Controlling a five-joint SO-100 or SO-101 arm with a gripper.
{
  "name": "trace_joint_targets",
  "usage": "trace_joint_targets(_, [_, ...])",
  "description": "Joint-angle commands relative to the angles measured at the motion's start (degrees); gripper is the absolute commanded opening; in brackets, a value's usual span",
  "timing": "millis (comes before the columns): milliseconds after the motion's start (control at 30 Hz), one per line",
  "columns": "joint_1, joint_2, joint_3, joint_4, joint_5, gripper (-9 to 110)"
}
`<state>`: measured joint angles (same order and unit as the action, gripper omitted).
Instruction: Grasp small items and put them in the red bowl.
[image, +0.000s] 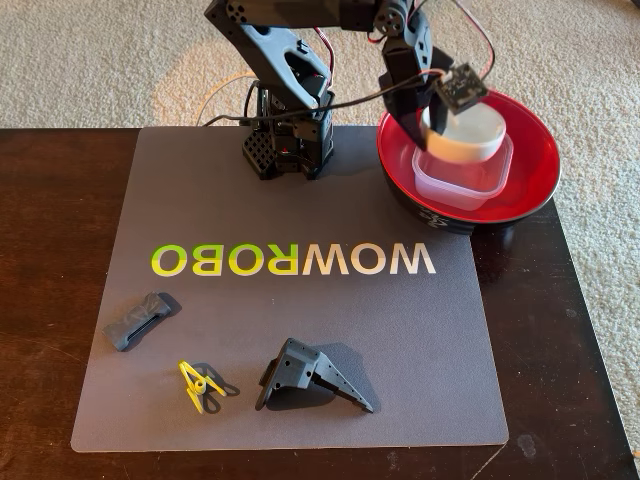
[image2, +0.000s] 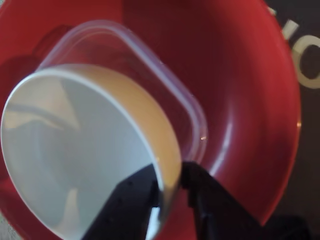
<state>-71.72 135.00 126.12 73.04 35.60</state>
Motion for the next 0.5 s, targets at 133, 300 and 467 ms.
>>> trace_joint_targets(133, [4.9,1.9,3.0,-2.2,-0.9,27])
trace_joint_targets(300, [11.2,7.1,0.4,-4.5,-6.2,34])
trace_joint_targets(467, [31.8,2.5,-10.1,-4.8,-10.9,35])
